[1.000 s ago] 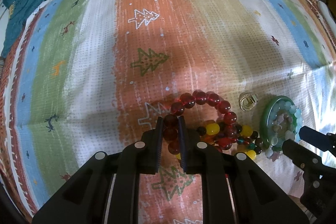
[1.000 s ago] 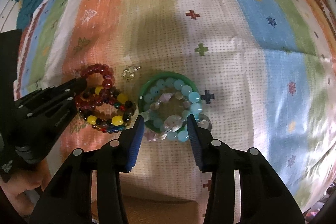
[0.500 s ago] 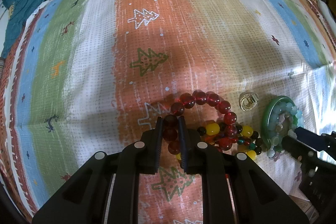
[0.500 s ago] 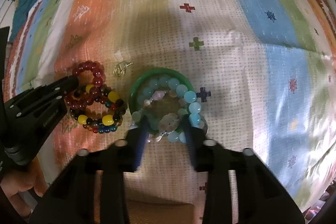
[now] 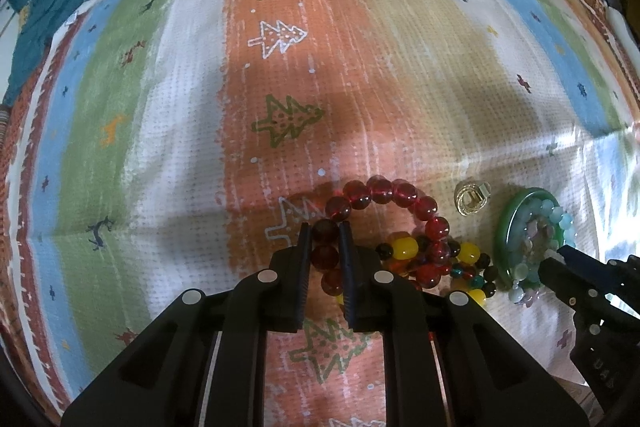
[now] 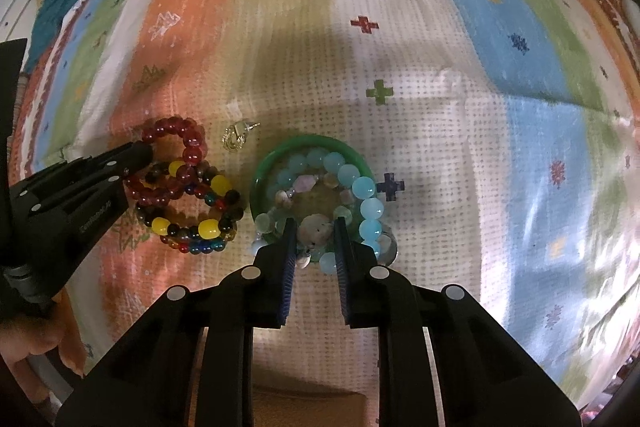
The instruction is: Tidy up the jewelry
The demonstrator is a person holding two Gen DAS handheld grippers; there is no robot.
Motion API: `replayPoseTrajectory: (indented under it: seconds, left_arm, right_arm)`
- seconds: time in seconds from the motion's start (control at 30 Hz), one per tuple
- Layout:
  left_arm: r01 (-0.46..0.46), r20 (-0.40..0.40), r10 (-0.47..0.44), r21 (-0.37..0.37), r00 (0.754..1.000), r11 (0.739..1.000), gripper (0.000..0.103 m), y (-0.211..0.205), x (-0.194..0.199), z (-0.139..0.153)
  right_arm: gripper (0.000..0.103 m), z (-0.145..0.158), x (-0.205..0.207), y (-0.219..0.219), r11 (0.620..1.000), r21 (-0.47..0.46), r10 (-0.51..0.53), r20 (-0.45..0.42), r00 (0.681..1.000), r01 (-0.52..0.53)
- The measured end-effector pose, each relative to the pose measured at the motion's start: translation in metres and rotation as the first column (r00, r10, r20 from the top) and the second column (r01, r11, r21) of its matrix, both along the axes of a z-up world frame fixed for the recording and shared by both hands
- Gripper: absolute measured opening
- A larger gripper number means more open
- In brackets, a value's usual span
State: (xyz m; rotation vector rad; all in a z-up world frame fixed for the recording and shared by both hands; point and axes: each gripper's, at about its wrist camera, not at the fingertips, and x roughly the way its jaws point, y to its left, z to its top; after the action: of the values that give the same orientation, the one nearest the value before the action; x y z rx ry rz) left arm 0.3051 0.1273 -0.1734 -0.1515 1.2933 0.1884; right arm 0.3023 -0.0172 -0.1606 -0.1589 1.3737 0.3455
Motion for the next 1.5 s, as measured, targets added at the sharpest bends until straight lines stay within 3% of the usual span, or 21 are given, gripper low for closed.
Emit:
replayPoseTrajectory:
  seconds: [0.43, 0.63, 0.97, 1.5]
  left_arm:
    - [0.004, 0.077, -0.004, 0.001, 0.997, 1.000, 0.013, -0.009, -0.019, 0.040]
    - [0.013, 0.108, -0.016, 0.027, 0.994, 1.000, 0.013, -0.019, -0.024, 0.058]
    - [0.013, 0.158, -0.020, 0.044, 0.987, 0.999, 0.013, -0.033, -0.041, 0.088]
    - [0.070, 0.291, -0.071, 0.014, 0.954, 0.997, 0.013, -0.073, -0.093, 0.146]
  right_arm:
    - [0.019, 0.036, -0.021, -0.011, 0.999, 0.001, 0.045, 0.092, 0.995, -0.045]
    - [0.019, 0.055, -0.038, -0.013, 0.994, -0.051, 0.105, 0.197, 0.975, -0.097]
    - [0.019, 0.070, -0.051, -0.027, 0.993, 0.001, 0.114, 0.229, 0.967, -0.118]
    - [0.019, 0.107, -0.091, -0.051, 0.979, 0.052, 0.167, 0.352, 0.921, -0.198]
